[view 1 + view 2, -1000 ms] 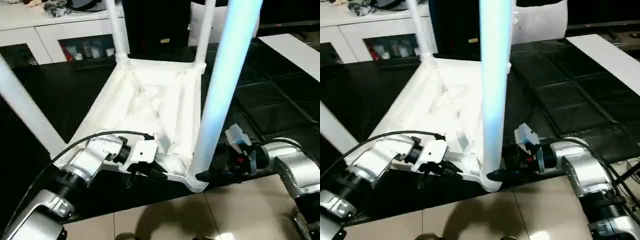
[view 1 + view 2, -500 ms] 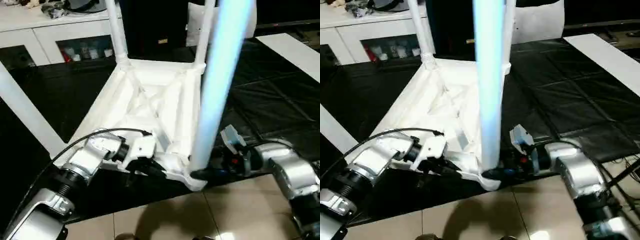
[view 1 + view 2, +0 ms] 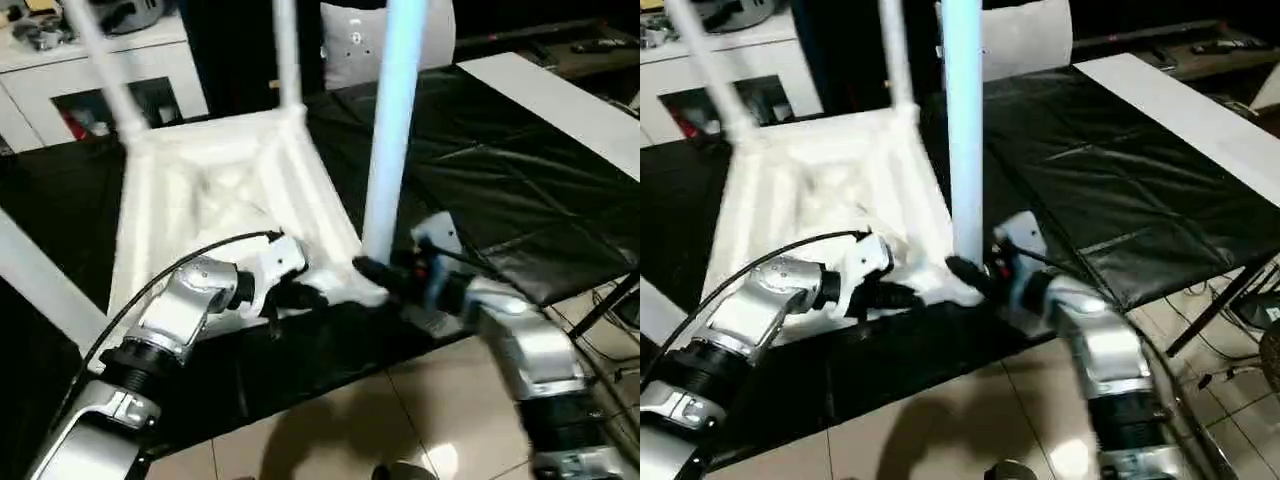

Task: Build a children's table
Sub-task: Rotate leg to tighten

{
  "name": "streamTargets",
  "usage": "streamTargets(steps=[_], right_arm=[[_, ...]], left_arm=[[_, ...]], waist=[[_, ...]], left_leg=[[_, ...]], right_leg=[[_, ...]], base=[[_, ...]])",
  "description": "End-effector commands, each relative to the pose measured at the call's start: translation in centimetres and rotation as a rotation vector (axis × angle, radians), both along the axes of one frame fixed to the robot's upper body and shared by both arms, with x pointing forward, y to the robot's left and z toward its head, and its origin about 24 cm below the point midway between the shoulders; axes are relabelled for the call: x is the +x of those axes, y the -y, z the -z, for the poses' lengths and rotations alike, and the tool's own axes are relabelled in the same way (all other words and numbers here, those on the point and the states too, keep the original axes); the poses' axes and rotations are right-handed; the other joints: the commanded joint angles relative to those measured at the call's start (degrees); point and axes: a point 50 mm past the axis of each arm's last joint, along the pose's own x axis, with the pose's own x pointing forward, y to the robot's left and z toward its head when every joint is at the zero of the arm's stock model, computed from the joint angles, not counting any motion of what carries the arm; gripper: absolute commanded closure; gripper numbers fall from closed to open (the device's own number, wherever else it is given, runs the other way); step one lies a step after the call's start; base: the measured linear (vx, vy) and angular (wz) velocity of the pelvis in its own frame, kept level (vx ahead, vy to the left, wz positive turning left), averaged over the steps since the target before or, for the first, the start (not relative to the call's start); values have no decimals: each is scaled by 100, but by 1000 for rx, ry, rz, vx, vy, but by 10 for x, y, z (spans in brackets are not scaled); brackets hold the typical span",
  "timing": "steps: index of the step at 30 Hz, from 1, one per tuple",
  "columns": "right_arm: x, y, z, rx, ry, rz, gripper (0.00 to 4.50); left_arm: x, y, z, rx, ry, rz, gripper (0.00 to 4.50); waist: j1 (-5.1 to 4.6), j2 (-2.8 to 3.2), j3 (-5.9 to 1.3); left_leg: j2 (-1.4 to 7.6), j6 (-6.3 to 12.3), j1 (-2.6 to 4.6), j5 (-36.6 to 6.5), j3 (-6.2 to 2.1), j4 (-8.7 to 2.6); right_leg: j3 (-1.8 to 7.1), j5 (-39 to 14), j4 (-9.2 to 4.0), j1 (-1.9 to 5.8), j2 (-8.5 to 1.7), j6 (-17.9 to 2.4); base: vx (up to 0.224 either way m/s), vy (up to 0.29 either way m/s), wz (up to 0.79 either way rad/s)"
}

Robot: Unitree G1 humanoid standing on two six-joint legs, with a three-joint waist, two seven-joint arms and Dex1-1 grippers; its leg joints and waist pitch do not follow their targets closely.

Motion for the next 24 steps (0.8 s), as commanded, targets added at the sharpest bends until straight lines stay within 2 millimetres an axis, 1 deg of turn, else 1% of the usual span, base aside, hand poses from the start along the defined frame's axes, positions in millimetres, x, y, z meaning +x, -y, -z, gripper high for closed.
streamTargets(steps=[1,2,3,4,5,6,7,8,9,10,11,13,14,15,16,17,18,19,20,21,22,23,24], right_arm=[[8,-25,20,-23,-104,159,191],[9,-31,20,-26,-90,182,177],[10,-33,19,-30,-84,188,174],[10,-40,18,-47,-61,187,174],[9,-44,17,-54,-47,173,150],[8,-47,16,-61,-34,162,150],[7,-48,15,-64,-25,153,137],[6,-47,14,-61,-14,146,137],[5,-45,13,-55,-2,142,130],[3,-39,11,-80,28,135,119],[1,-32,10,-99,53,129,97],[-1,-27,10,-87,49,119,93],[-5,-20,8,-78,64,108,90],[-9,-10,5,-81,86,98,83],[-11,-6,5,-94,98,96,70],[-13,-4,4,-90,99,90,57],[-25,7,1,-62,107,41,46],[-32,11,-1,-45,109,-1,40],[-38,15,-2,-47,109,-28,33],[-41,16,-2,-50,109,-43,22],[-49,23,-2,-67,113,-75,11],[-51,26,-2,-75,117,-82,11],[-53,29,-2,-80,121,-80,1]], left_arm=[[-1,44,-25,-139,78,108,450],[1,46,-25,-143,85,93,450],[1,47,-26,-144,87,86,450],[2,49,-26,-146,93,67,450],[3,49,-27,-141,101,61,450],[4,50,-27,-136,111,51,450],[5,50,-27,-134,115,49,450],[5,50,-26,-125,124,53,450],[5,49,-25,-114,138,59,450],[6,47,-25,-99,159,70,450],[6,45,-24,-88,180,83,450],[7,43,-24,-78,202,90,450],[9,40,-24,-64,229,88,450],[11,35,-24,-43,256,84,450],[12,33,-24,-34,263,83,450],[13,32,-24,-30,265,84,450],[15,24,-23,-13,276,90,423],[15,19,-24,-11,283,94,407],[15,16,-24,-11,284,100,397],[15,14,-24,-12,284,104,393],[14,10,-24,-21,283,122,384],[13,8,-24,-25,282,131,384],[12,6,-26,-38,295,132,366]], waist=[[47,-20,-292],[8,-12,-285],[-7,-9,-277],[-9,-8,-300],[26,1,-315],[65,1,-327],[65,1,-327],[85,-45,-328],[115,-16,-333],[121,-15,-334],[165,-17,-340],[198,-20,-333],[221,-26,-323],[238,-29,-328],[270,-38,-325],[270,-38,-325],[300,-37,-342],[319,-38,-358],[339,-40,-365],[343,-47,-381],[350,-73,-408],[359,-76,-413],[354,-94,-414]], left_leg=[[-23,175,-128,-714,52,-429],[-29,128,-126,-786,57,-430],[-34,120,-118,-841,54,-437],[-25,160,-100,-818,57,-428],[-21,224,-61,-718,83,-411],[-16,304,-100,-481,75,-404],[-16,304,-100,-481,75,-404],[-9,411,-102,-332,80,-397],[-13,474,-98,-265,81,-389],[-12,504,-100,-247,81,-389],[-8,550,-87,-222,88,-379],[-9,581,-80,-268,101,-381],[-10,597,-88,-315,100,-387],[-1,580,-77,-353,100,-390],[1,562,-81,-412,102,-392],[1,562,-81,-412,102,-392],[-1,531,-81,-423,99,-392],[4,545,-80,-417,97,-385],[11,569,-96,-392,86,-385],[9,572,-92,-358,78,-384],[15,581,-95,-335,82,-371],[19,580,-112,-300,84,-364],[15,579,-114,-302,89,-362]], right_leg=[[240,-1634,-491,417,-230,-1027],[246,-1651,-493,398,-236,-1044],[242,-1696,-509,404,-233,-1029],[257,-1618,-505,404,-242,-1060],[267,-1367,-505,390,-232,-1120],[273,-982,-452,436,-232,-1191],[273,-982,-452,436,-232,-1191],[274,-623,-418,452,-227,-1266],[276,-488,-399,460,-235,-1303],[277,-457,-402,465,-237,-1310],[278,-444,-408,469,-239,-1288],[283,-508,-422,464,-235,-1260],[287,-610,-435,466,-239,-1213],[288,-664,-432,468,-247,-1201],[291,-866,-456,473,-246,-1098],[291,-866,-456,473,-246,-1098],[292,-1001,-471,492,-247,-994],[298,-1001,-466,498,-253,-966],[298,-964,-453,502,-262,-926],[290,-939,-453,512,-248,-919],[290,-884,-442,511,-255,-930],[290,-856,-430,511,-268,-957],[288,-855,-428,505,-271,-981]], base=[[0,0,0],[0,0,0],[0,0,0],[0,0,0],[0,0,0],[0,0,0],[0,0,0],[0,0,0],[0,0,0],[0,0,0],[0,0,0],[0,0,0],[0,0,0],[0,0,0],[0,0,0],[0,0,0],[0,0,0],[0,0,0],[0,0,0],[0,0,0],[0,0,0],[0,0,0],[0,0,0]])
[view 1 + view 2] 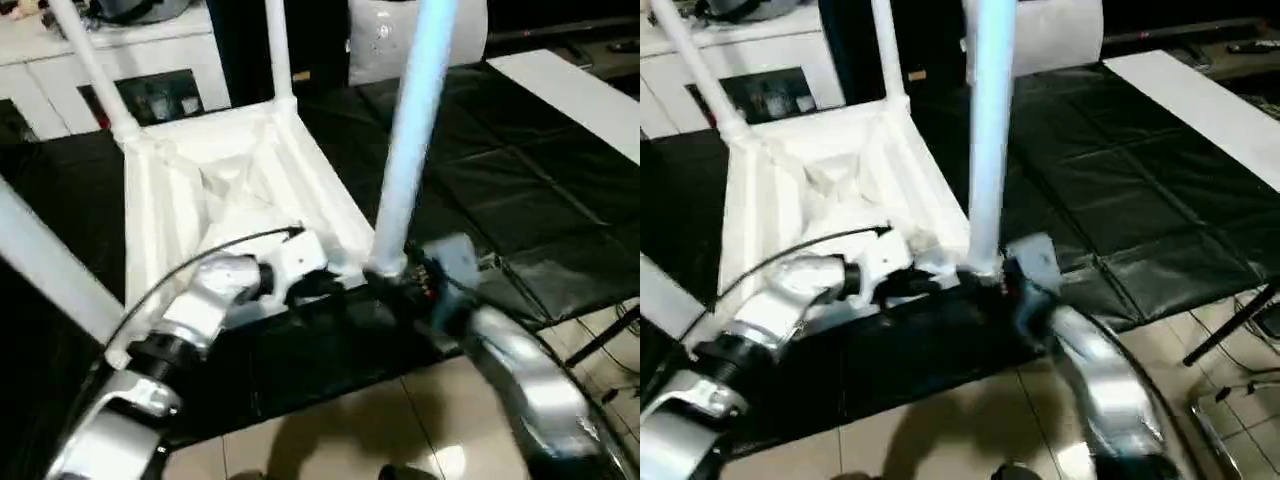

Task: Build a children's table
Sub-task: Rotate leg to tighten

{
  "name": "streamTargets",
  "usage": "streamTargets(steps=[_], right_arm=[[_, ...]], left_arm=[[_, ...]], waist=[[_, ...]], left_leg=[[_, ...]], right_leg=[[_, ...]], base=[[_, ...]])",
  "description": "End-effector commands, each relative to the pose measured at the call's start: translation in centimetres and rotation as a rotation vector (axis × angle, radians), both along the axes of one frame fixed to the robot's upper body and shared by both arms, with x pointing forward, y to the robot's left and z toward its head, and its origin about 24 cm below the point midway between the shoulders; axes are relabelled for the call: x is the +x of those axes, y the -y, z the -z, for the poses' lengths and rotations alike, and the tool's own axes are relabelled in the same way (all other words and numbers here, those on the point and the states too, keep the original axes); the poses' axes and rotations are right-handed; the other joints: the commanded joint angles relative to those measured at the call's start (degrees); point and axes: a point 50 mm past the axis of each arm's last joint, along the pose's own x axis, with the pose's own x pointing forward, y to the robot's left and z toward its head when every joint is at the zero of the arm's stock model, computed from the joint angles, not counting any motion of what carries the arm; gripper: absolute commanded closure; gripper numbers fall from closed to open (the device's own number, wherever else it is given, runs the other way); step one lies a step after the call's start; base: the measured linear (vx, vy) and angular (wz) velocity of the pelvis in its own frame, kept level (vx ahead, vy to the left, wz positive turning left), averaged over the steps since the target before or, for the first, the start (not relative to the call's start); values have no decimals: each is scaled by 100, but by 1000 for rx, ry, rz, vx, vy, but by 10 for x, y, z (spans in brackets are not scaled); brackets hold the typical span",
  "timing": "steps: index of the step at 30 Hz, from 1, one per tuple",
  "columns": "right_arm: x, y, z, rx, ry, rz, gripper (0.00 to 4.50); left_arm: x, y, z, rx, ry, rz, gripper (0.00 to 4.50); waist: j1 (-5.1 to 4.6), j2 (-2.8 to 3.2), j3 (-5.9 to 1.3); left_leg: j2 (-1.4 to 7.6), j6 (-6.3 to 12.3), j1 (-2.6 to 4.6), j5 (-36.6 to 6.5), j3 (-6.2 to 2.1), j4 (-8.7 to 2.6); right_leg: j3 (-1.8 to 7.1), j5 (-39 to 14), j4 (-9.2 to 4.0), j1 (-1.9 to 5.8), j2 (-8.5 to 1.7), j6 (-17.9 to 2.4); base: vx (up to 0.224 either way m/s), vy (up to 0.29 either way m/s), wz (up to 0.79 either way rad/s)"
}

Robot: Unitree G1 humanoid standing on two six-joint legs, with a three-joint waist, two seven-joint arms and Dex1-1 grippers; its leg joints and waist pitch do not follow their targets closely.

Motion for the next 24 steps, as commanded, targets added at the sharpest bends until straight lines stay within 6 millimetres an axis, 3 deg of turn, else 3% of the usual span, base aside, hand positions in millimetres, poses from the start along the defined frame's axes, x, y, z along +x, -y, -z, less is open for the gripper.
streamTargets(steps=[1,2,4,11,13,14,15,16,17,18,19,20,21,22,23,24], right_arm=[[-2,0,-10,14,37,-25,0],[-6,3,-13,17,43,-22,0],[-8,6,-15,2,55,9,0],[-14,3,-14,25,-17,60,0],[-12,1,-10,-10,1,82,0],[-12,0,-6,-28,-4,88,0],[-12,0,-6,-33,-3,87,0],[-12,0,-5,-43,-1,81,0],[-12,0,-5,-43,-1,81,0],[-13,0,-4,-50,-3,80,0],[-13,0,-4,-53,-5,79,0],[-13,0,-4,-55,-9,79,0],[-13,1,-4,-59,-12,78,0],[-12,2,-3,-71,-18,69,0],[-11,2,-3,-78,-21,62,0],[-10,3,-3,-85,-19,56,0]], left_arm=[[3,-1,-17,-52,81,20,359],[1,-1,-28,-197,47,-22,344],[-3,-2,-35,-296,26,-47,344],[-14,-9,-28,-449,12,-354,344],[-32,-7,-22,-492,-22,-424,344],[-40,-6,-17,-488,-44,-486,344],[-41,-5,-16,-484,-42,-502,344],[-44,-5,-14,-483,-35,-536,344],[-44,-5,-14,-483,-35,-536,344],[-47,-5,-6,-444,-30,-609,344],[-49,-6,-2,-410,-13,-644,344],[-51,-7,2,-404,-15,-691,344],[-51,-9,5,-417,-18,-739,344],[-52,-8,7,-450,-28,-771,344],[-52,-6,7,-460,-27,-765,344],[-54,-5,6,-471,-24,-766,344]], waist=[[34,-112,-429],[26,-135,-432],[58,-141,-416],[36,-147,-427],[5,-170,-433],[50,-225,-369],[0,-121,-395],[-72,-50,-413],[-91,47,-424],[-156,38,-390],[-229,107,-372],[-292,125,-330],[-315,39,-313],[-144,-250,-210],[-9,-234,-275],[38,-406,-257]], left_leg=[[25,513,-105,-346,83,-329],[39,471,-98,-374,94,-327],[55,488,-97,-396,111,-322],[20,432,-98,-465,98,-327],[101,323,-137,-483,74,-346],[-33,648,-380,-479,-92,-395],[-22,847,-368,-470,-178,-416],[-7,1081,-350,-430,-338,-329],[69,1137,-355,-463,-522,-326],[165,1186,-377,-604,-684,-414],[337,1416,-269,-778,-1045,-607],[416,1734,-78,-857,-1315,-682],[393,1861,-67,-890,-1340,-657],[-325,1121,-517,-1188,-848,-172],[-389,744,-307,-1120,-665,95],[-441,413,-330,-512,-401,635]], right_leg=[[278,-968,-369,469,-262,-1014],[288,-1030,-355,474,-271,-1040],[291,-1160,-364,449,-282,-1125],[265,-1472,-420,427,-215,-790],[268,-1310,-356,471,-268,-897],[48,-1367,-326,600,-333,-861],[-60,-1375,-350,604,-314,-847],[-174,-1227,-390,563,-269,-850],[-290,-964,-336,592,-216,-980],[-353,-914,-254,600,-113,-1035],[-387,-994,-3,572,57,-1171],[-281,-1351,206,406,160,-1432],[-190,-1375,218,367,129,-1583],[93,-2025,-404,547,-461,-1466],[-6,-3111,-623,528,-739,-1098],[-138,-4740,-919,457,-1034,-122]], base=[[0,0,0],[0,0,0],[0,0,0],[0,0,0],[0,0,0],[0,0,0],[0,0,0],[-9,-25,47],[-19,-59,51],[-19,-59,51],[-7,-96,46],[27,-118,59],[27,-118,59],[-15,-103,71],[-57,-94,54],[-57,-94,54]])
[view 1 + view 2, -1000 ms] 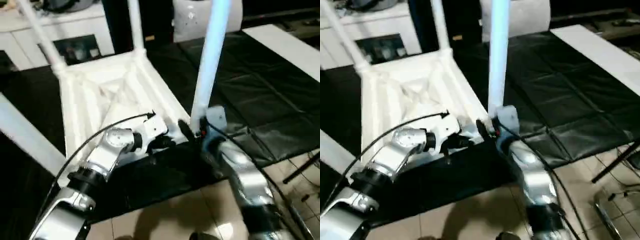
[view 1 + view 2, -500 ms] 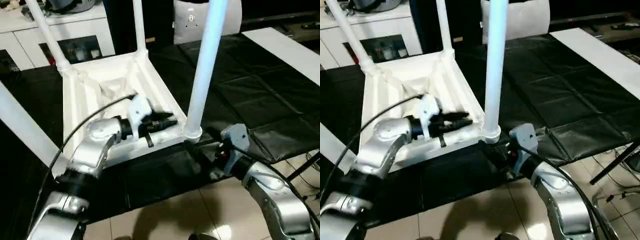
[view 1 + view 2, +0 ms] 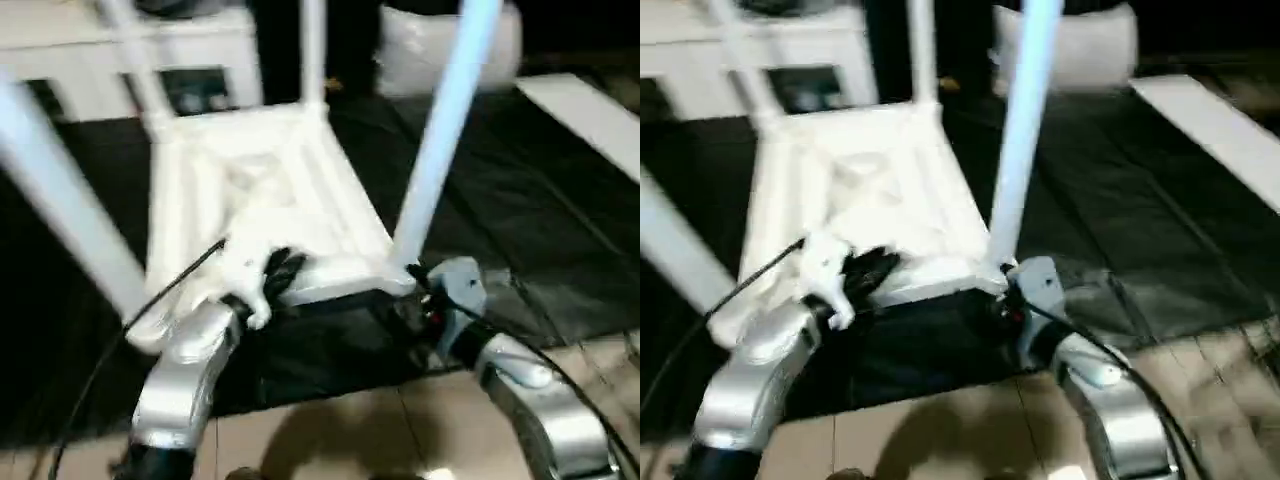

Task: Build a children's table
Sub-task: Rotate leg to tighten, then rotate table base

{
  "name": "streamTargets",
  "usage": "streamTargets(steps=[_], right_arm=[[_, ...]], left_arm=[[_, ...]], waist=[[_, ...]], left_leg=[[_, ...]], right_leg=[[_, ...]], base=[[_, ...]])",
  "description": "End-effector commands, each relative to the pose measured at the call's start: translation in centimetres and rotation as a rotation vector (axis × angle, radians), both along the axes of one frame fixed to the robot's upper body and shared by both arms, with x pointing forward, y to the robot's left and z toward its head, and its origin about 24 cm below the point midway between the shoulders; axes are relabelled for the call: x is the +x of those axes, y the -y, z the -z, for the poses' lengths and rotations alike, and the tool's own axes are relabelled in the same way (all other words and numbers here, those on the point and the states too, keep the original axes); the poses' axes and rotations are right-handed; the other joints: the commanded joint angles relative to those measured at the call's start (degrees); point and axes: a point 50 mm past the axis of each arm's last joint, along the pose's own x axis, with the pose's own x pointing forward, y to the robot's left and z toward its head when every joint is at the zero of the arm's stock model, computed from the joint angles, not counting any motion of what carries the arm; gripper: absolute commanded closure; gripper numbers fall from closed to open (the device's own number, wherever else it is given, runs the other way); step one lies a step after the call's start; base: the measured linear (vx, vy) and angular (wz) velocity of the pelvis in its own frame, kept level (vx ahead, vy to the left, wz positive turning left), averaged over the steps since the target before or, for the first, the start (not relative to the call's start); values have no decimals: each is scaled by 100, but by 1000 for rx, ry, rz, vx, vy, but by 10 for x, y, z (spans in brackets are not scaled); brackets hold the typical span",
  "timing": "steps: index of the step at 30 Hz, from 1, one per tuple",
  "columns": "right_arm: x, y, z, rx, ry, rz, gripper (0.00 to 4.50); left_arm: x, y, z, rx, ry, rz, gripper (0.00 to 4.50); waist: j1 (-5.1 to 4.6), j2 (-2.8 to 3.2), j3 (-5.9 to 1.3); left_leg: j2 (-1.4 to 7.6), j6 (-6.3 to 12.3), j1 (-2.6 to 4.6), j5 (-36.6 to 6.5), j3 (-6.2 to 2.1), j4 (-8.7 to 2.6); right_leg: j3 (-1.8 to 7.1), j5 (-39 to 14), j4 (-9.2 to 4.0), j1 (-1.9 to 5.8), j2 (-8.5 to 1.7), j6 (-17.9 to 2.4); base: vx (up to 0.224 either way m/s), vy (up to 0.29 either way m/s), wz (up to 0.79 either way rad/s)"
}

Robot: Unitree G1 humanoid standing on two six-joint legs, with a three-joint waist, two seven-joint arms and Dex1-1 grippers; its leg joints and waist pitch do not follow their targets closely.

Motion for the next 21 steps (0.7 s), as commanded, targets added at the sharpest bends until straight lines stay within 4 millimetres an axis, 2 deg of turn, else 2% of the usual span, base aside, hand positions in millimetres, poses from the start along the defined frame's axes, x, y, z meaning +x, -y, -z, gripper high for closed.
streamTargets(steps=[1,2,3,4,5,6,7,8,9,10,11,12,13,14,17,18,20,21], right_arm=[[3,-1,0,-11,-5,-7,0],[3,-1,1,-13,-10,-14,0],[4,0,3,-3,-29,-22,0],[3,0,4,3,-38,-25,0],[3,0,6,41,-59,-37,0],[3,0,7,67,-68,-45,0],[3,1,7,50,-75,-53,0],[3,1,7,55,-72,-46,0],[4,1,7,54,-69,-44,0],[5,0,6,50,-63,-51,0],[6,-1,5,53,-62,-61,0],[6,-2,5,53,-63,-68,0],[7,-3,5,58,-63,-72,0],[8,-4,5,75,-69,-68,0],[9,-7,6,86,-100,-82,0],[12,-9,4,87,-87,-80,0],[17,-11,0,88,-53,-85,0],[19,-11,-1,79,-43,-84,0]], left_arm=[[0,3,-5,-4,27,-2,344],[-2,3,-6,-7,25,-7,344],[-7,3,-5,6,10,-20,344],[-7,3,-5,11,7,-23,344],[-10,2,-3,25,2,-26,344],[-11,2,-2,31,1,-27,325],[-12,0,-2,36,4,-28,314],[-14,-1,-2,22,8,-13,308],[-15,-1,-2,17,8,-5,308],[-18,-3,-3,12,7,12,302],[-19,-4,-2,16,6,17,272],[-20,-5,-2,17,5,24,264],[-21,-5,-3,18,4,30,264],[-23,-6,-3,17,5,39,254],[-28,-10,-4,15,3,91,228],[-33,-14,-4,13,-3,127,217],[-38,-18,-5,10,-14,177,212],[-39,-19,-5,10,-18,194,212]], waist=[[125,-213,-209],[167,-289,-241],[187,-284,-257],[211,-236,-269],[248,-184,-241],[281,-81,-294],[216,-11,-295],[122,145,-415],[124,148,-338],[113,121,-320],[106,58,-295],[96,25,-297],[101,16,-283],[80,-28,-233],[8,-52,-230],[-27,-68,-243],[-92,-78,-253],[-94,-77,-259]], left_leg=[[-204,327,-123,-422,504,435],[-75,523,-280,-529,516,568],[-27,556,-341,-585,476,615],[123,556,-362,-658,390,637],[162,532,-88,-594,432,226],[188,642,-61,-317,456,-57],[290,1014,192,68,506,-415],[562,1228,487,249,362,-409],[585,1092,389,-61,415,-437],[561,910,327,-389,421,-471],[440,535,282,-1159,521,-530],[394,411,255,-1383,546,-549],[357,309,242,-1598,577,-573],[300,114,282,-2121,621,-593],[269,135,247,-2049,627,-614],[260,166,221,-1871,630,-609],[251,218,146,-1645,615,-612],[251,233,152,-1588,626,-604]], right_leg=[[385,-4550,-1346,250,-1298,342],[604,-4295,-1244,379,-1619,729],[632,-3917,-1178,465,-1756,748],[611,-3152,-1159,593,-1983,424],[764,-2693,-1065,498,-1459,-552],[629,-2136,-936,573,-1140,-948],[328,-1336,-674,296,-454,-999],[382,-585,-416,104,-276,-801],[553,-222,-472,90,-346,-779],[619,-218,-511,151,-386,-808],[695,-556,-581,225,-448,-844],[721,-777,-605,266,-486,-837],[737,-1097,-639,277,-501,-798],[787,-2166,-778,219,-556,-569],[805,-2584,-854,220,-568,-356],[813,-2643,-865,220,-579,-295],[809,-2485,-831,244,-572,-315],[810,-2432,-830,231,-560,-328]], base=[[-36,-84,45],[-32,-36,57],[-32,-36,57],[-36,7,52],[-44,26,24],[-44,26,24],[0,0,0],[-28,57,19],[-28,57,19],[-22,66,10],[-44,50,-2],[-44,50,-2],[-60,30,-4],[0,0,0],[0,0,0],[0,0,0],[0,0,0],[0,0,0]])
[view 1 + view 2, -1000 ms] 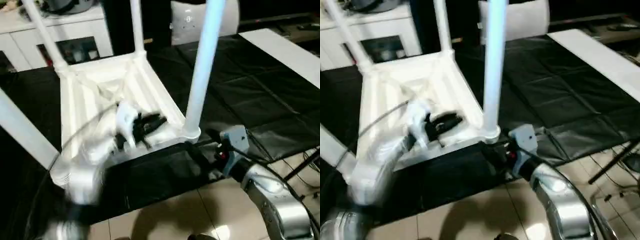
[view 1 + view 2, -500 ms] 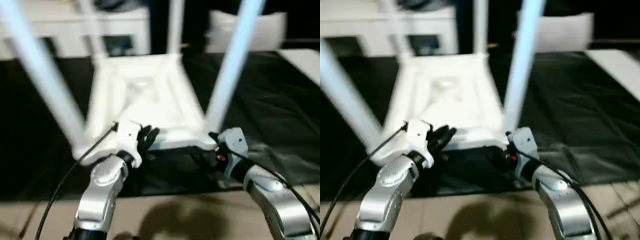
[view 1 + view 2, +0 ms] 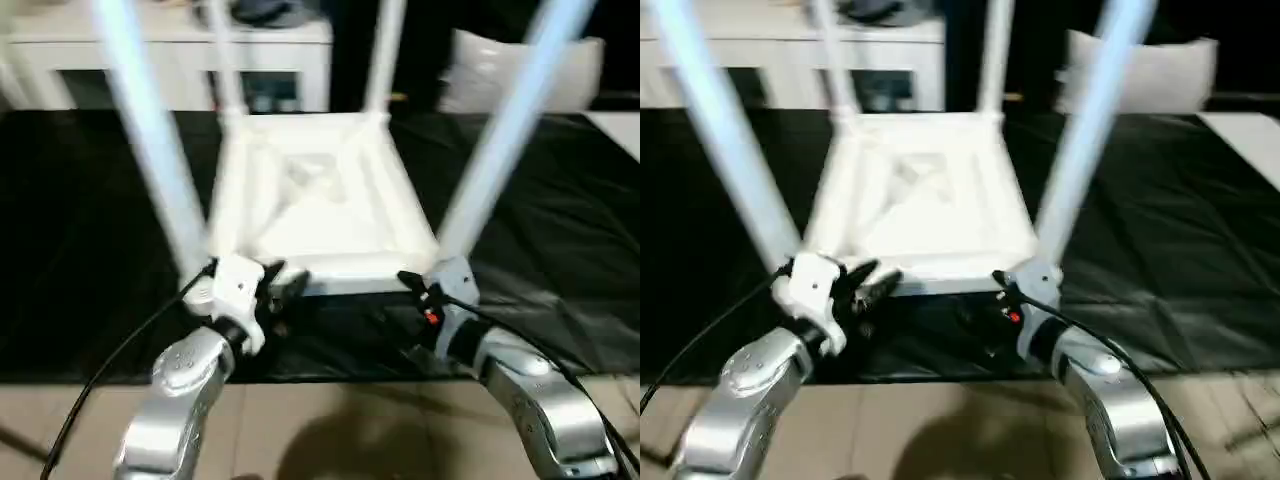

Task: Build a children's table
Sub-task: Rotate table base

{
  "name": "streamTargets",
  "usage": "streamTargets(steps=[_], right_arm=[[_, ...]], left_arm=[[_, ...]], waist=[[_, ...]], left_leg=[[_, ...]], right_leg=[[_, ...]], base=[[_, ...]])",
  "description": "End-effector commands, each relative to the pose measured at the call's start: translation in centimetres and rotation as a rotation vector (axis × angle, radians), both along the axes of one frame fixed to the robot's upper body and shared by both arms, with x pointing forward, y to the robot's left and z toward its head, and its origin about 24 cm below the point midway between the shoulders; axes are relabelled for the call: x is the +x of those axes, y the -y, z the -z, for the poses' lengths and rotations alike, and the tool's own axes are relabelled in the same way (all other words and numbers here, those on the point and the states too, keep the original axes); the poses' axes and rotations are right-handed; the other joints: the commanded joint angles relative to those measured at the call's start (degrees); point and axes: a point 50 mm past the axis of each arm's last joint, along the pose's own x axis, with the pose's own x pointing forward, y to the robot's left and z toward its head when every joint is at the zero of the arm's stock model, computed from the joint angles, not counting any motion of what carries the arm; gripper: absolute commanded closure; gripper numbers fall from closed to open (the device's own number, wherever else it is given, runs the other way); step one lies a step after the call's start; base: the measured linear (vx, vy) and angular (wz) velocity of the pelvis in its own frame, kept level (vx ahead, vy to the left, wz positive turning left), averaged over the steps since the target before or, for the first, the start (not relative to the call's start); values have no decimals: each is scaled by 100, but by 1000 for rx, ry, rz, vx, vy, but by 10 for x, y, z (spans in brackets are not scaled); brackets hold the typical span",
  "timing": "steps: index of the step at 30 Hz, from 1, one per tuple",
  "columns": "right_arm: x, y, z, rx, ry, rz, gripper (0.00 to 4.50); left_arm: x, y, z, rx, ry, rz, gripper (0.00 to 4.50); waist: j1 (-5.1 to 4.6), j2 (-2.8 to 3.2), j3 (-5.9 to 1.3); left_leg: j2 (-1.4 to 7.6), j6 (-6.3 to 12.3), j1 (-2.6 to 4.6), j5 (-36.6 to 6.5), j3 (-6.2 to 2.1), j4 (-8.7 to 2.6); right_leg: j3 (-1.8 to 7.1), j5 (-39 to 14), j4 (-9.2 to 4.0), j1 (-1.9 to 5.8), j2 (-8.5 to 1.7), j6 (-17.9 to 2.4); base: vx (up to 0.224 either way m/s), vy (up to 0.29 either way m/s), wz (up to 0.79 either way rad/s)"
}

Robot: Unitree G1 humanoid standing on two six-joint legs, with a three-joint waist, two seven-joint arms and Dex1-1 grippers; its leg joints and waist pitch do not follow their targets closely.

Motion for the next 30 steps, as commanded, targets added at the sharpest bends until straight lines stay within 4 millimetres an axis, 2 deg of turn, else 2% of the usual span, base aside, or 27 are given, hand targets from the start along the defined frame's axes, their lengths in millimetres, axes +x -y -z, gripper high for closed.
streamTargets(steps=[1,2,3,4,5,6,9,11,13,14,15,16,18,19,20,21,22,23,25,26,27,28,30], right_arm=[[6,-3,-7,-2,45,-6,0],[8,-3,-9,16,57,-12,0],[9,-3,-11,31,64,-16,0],[13,-3,-13,35,82,0,0],[18,-1,-15,33,97,34,0],[23,2,-15,24,102,65,0],[30,6,-15,32,78,112,0],[35,13,-15,32,74,170,0],[38,25,-14,5,98,260,0],[38,25,-14,5,98,260,0],[40,33,-13,-15,116,316,0],[43,51,-10,-40,120,427,0],[45,69,-8,-74,126,517,0],[46,74,-7,-89,131,541,0],[46,80,-7,-93,130,571,0],[46,84,-6,-97,129,588,0],[46,86,-6,-101,127,592,0],[44,87,-4,-121,115,568,0],[42,84,-2,-125,108,540,0],[39,77,2,-124,89,487,0],[39,77,2,-124,89,487,0],[36,73,6,-126,71,458,0],[33,66,15,-137,33,426,0]], left_arm=[[-4,-4,-7,-12,3,57,196],[-7,-5,-7,-12,-6,79,196],[-8,-6,-7,-11,-12,91,179],[-11,-9,-8,1,-18,115,175],[-15,-14,-7,20,-27,141,175],[-18,-19,-7,30,-35,154,168],[-22,-27,-7,30,-35,152,137],[-26,-33,-7,9,-42,151,122],[-31,-38,-8,4,-44,159,95],[-31,-38,-8,4,-44,159,90],[-33,-42,-8,1,-41,142,90],[-36,-52,-7,-19,-54,134,85],[-40,-68,-4,-22,-77,144,52],[-41,-74,-3,-22,-84,148,52],[-42,-84,1,-14,-95,141,47],[-42,-95,5,-6,-109,131,40],[-42,-101,7,0,-116,123,25],[-40,-120,14,20,-128,96,10],[-36,-128,18,27,-126,78,10],[-28,-136,22,28,-113,54,10],[-28,-136,22,28,-113,54,10],[-22,-138,24,18,-98,49,10],[-13,-138,25,-13,-69,61,10]], waist=[[17,-49,-271],[39,-67,-302],[55,-58,-318],[72,-27,-330],[63,-40,-340],[73,-31,-351],[55,-28,-359],[77,-15,-343],[98,-16,-319],[98,-16,-319],[104,-22,-311],[130,-63,-296],[151,-43,-293],[170,-49,-287],[177,-78,-276],[181,-67,-281],[175,-65,-288],[172,-58,-295],[164,-70,-301],[164,-55,-312],[171,-51,-319],[179,-25,-320],[176,-48,-336]], left_leg=[[436,101,-120,-1185,-204,-621],[441,170,-115,-925,-176,-605],[443,215,-119,-776,-166,-599],[448,301,-112,-527,-139,-589],[441,379,-144,-323,-132,-589],[442,435,-139,-152,-131,-580],[424,512,-133,20,-110,-559],[441,526,-115,-32,-97,-570],[463,392,-104,-371,-88,-611],[463,392,-104,-371,-88,-611],[453,324,-84,-536,-75,-617],[453,252,-95,-607,-75,-632],[431,150,-64,-771,-60,-641],[420,113,-12,-885,-41,-641],[390,123,-9,-962,-30,-646],[392,127,-18,-974,-35,-658],[402,121,-21,-964,-37,-662],[397,161,-49,-888,-57,-674],[393,167,-48,-867,-53,-670],[405,195,-53,-800,-66,-674],[419,190,-29,-818,-60,-671],[428,182,-41,-801,-77,-678],[433,169,-32,-719,-56,-668]], right_leg=[[439,-2488,-578,195,-499,-535],[454,-2137,-541,190,-491,-668],[455,-1895,-502,194,-484,-761],[455,-1424,-456,177,-455,-944],[439,-1048,-406,214,-432,-1060],[434,-794,-366,213,-438,-1150],[427,-517,-327,225,-419,-1301],[424,-568,-337,214,-407,-1358],[430,-935,-374,210,-415,-1302],[430,-935,-374,210,-415,-1302],[439,-1131,-396,201,-408,-1238],[444,-1356,-411,203,-432,-1173],[444,-1662,-450,171,-414,-1063],[443,-1748,-473,129,-381,-991],[451,-1836,-486,115,-375,-949],[458,-1875,-485,127,-375,-894],[460,-1827,-471,136,-375,-879],[466,-1692,-468,158,-371,-848],[468,-1627,-459,161,-366,-840],[476,-1436,-439,181,-389,-881],[482,-1397,-441,171,-400,-911],[480,-1344,-436,185,-417,-957],[483,-1120,-422,182,-415,-1060]], base=[[0,0,0],[0,0,0],[0,0,0],[0,0,0],[0,0,0],[0,0,0],[0,0,0],[0,0,0],[0,0,0],[0,0,0],[0,0,0],[0,0,0],[0,0,0],[0,0,0],[0,0,0],[0,0,0],[0,0,0],[0,0,0],[0,0,0],[0,0,0],[0,0,0],[0,0,0],[0,0,0]])
